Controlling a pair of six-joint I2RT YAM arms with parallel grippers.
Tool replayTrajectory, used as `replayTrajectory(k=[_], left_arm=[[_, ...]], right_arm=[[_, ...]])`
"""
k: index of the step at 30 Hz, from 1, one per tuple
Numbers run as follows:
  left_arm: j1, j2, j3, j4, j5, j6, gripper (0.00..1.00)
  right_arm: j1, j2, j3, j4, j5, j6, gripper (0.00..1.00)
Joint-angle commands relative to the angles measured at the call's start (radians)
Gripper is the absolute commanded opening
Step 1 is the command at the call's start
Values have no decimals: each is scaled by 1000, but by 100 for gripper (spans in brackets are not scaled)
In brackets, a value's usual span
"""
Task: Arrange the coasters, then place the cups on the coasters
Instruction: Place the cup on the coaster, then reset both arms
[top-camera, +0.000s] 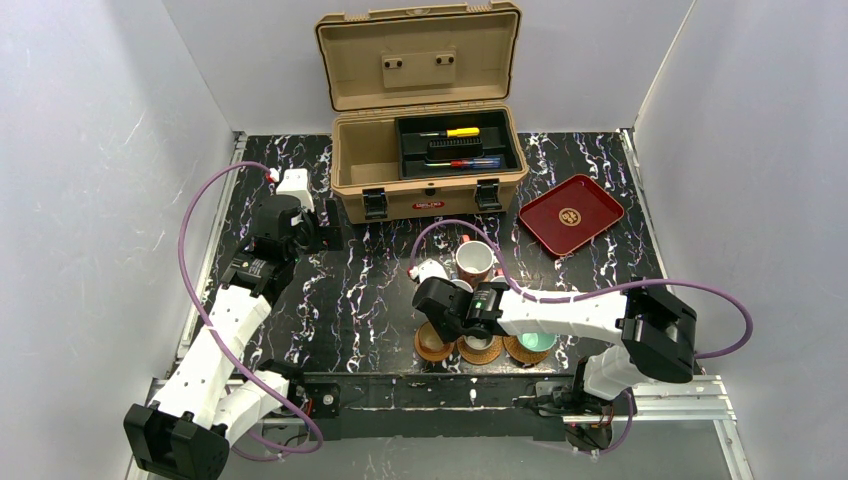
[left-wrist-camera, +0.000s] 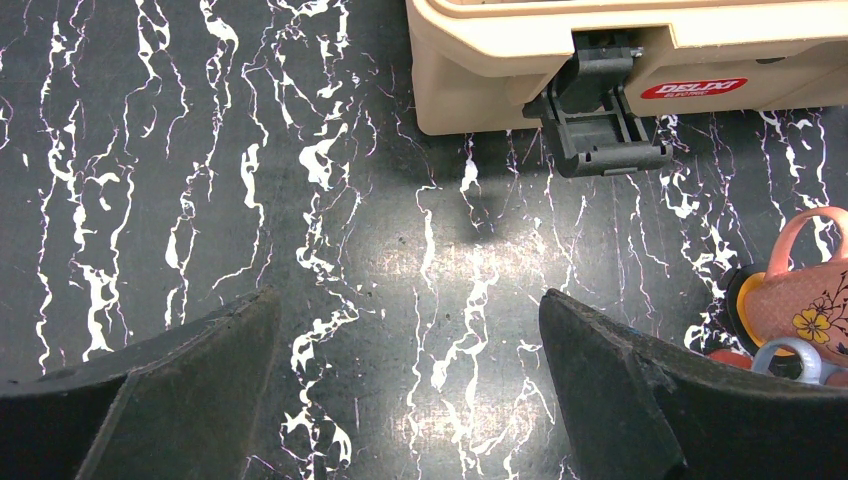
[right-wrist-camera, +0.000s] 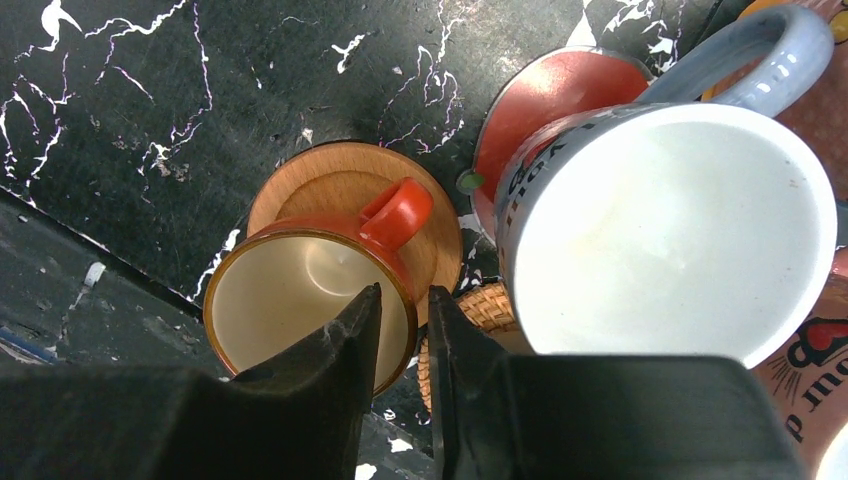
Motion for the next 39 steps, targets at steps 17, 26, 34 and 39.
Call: replayTrajectory(k=[17,26,34,39], left_arm=[[6,-27,-8,-6,-12,3,99],[6,-30,-8,-15,-54,-14,99],[7,-16,-16,-7,-107,-34,99],[53,3,-2,-20,-116,-69,99]], right_arm=[[-3,-152,107,-127,-72,-68,64],[-159,-141,323,-216,-140,-138,78],[-504,-154,370,-167,-228,-223,90],[-800,-257,260,-99,-305,-259,91]])
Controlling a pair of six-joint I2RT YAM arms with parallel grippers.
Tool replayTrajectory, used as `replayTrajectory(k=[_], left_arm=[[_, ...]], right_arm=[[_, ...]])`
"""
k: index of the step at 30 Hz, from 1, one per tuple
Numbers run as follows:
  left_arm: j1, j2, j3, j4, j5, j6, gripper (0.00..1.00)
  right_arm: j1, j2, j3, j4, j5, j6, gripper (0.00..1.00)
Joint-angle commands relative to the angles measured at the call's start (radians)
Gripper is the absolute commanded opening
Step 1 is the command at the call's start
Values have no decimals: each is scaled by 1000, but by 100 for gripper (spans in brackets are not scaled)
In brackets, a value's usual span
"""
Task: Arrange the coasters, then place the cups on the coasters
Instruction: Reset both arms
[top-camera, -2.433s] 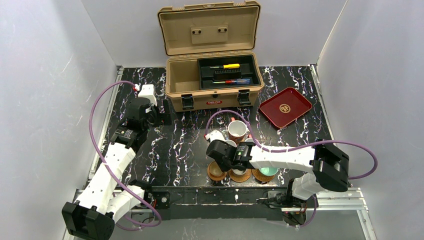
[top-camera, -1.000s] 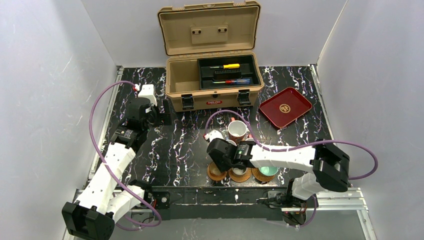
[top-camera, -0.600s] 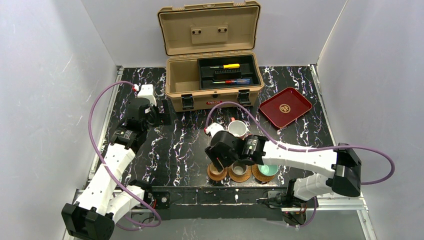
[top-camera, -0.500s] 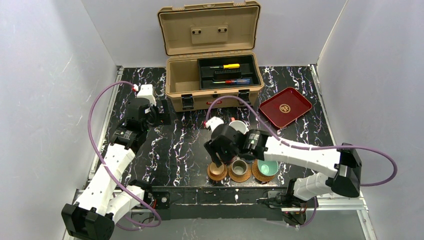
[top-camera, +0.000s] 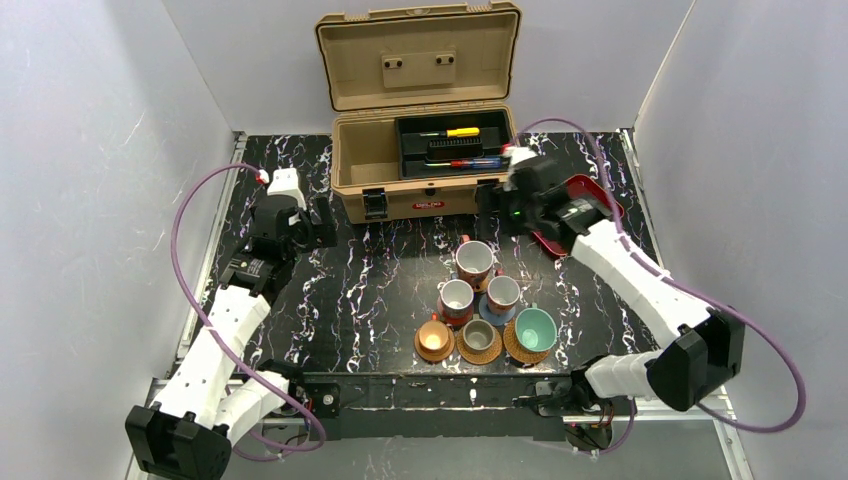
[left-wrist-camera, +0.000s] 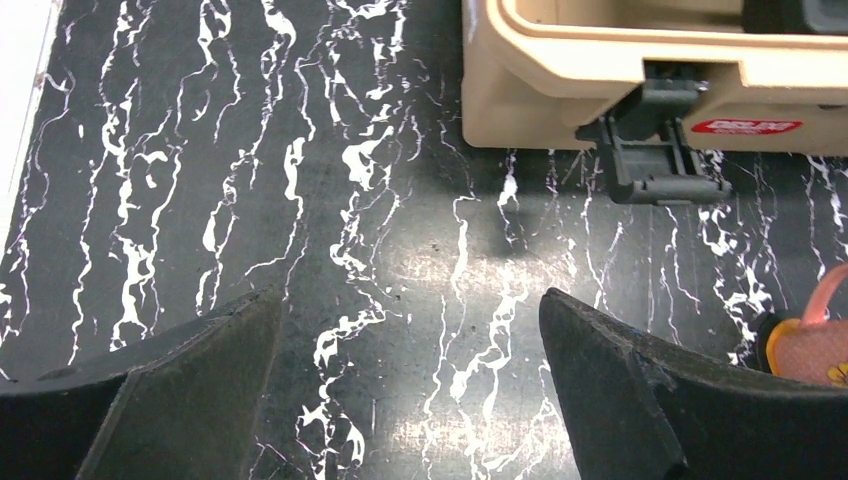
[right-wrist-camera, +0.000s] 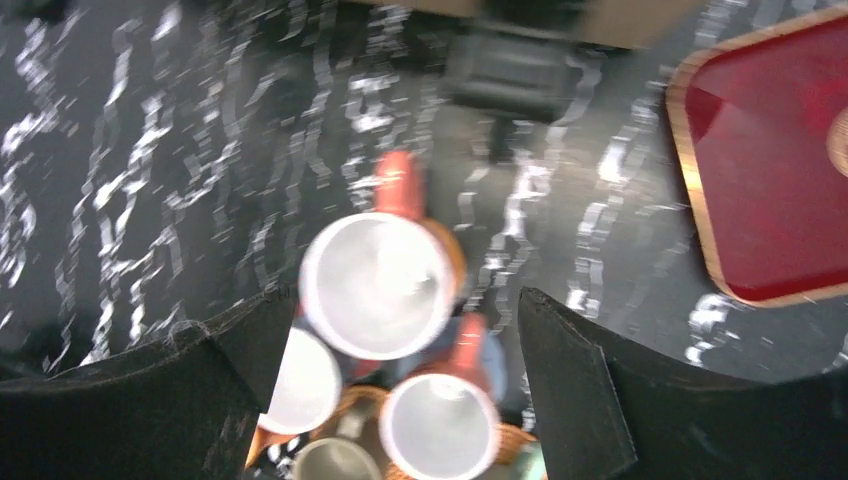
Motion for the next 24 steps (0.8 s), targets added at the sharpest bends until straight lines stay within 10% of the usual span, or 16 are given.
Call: replayTrajectory(k=[1,10,24], left_arm=[[62,11,3,-16,-10,-45,99],[174,-70,103,-134,156,-139,99],[175,-324,147,-226,-17,28,99]], right_arm=[[-244,-118,-65,41,-88,-69,91],[-665,-241,-75,70,-184,-140,93],[-680,-624,-400,434,-23,-211,92]])
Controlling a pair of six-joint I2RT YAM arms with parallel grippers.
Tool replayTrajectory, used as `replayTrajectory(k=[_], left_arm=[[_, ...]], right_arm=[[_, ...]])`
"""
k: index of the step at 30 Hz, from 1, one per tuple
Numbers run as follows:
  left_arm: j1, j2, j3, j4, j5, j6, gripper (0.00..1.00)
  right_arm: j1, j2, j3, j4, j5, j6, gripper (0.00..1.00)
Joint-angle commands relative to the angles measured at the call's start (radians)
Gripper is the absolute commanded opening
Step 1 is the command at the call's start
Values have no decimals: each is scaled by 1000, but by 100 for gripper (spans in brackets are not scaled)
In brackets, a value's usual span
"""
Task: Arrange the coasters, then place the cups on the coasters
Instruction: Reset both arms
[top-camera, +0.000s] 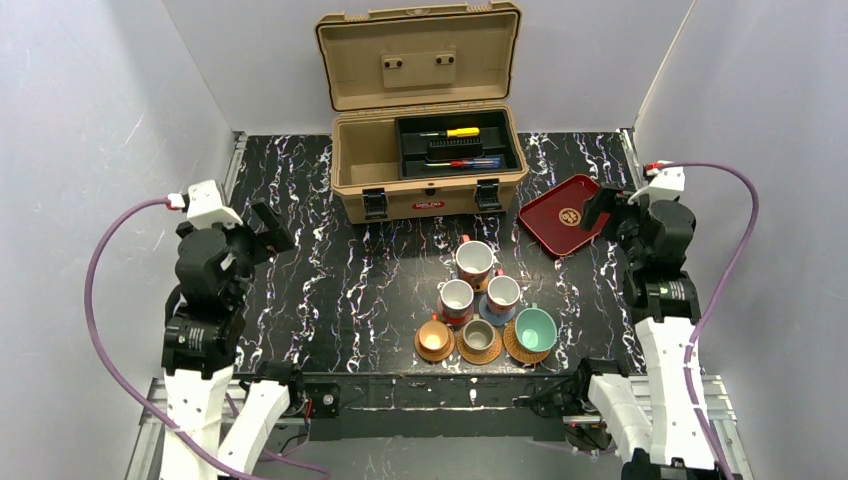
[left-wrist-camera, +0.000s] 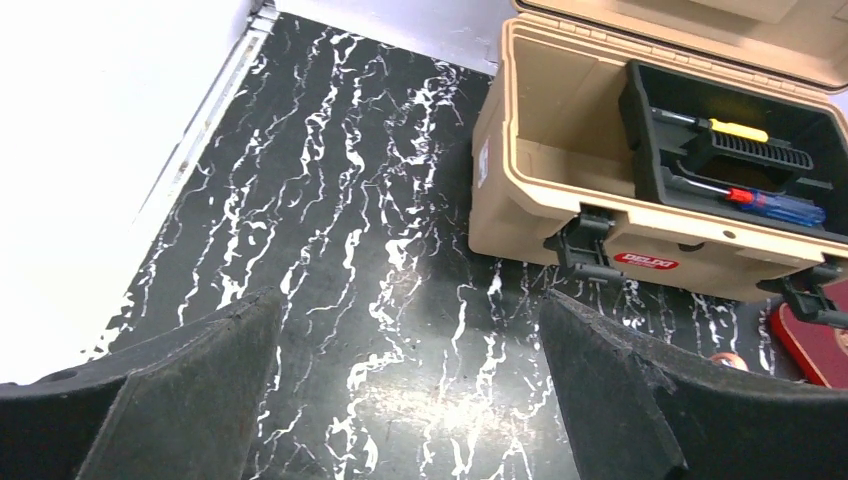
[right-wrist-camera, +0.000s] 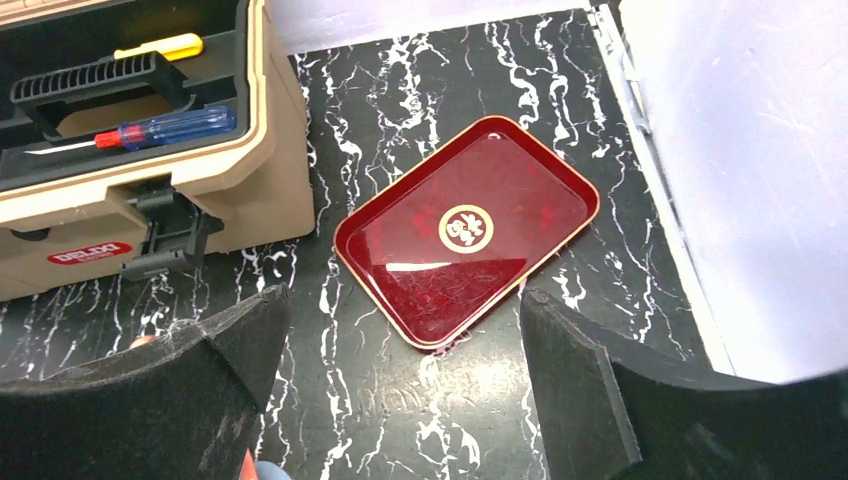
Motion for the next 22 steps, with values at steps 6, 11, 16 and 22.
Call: replayTrajectory(k=[6,11,16,22], left_arm=[[3,-61,-91,-13,-30,83,99],[3,-67,-101,-6,-18,93,99],[3,-77,-111,11,-23,102,99],[3,-72,-105,7,-33,87,99]], right_arm=[[-2,-68,-49,148,53,-61,92],[-2,-63,-47,145,45,-62,92],[-2,-63,-39,139,49,-65,92],[-2,-61,-35,134,54,-70,92]])
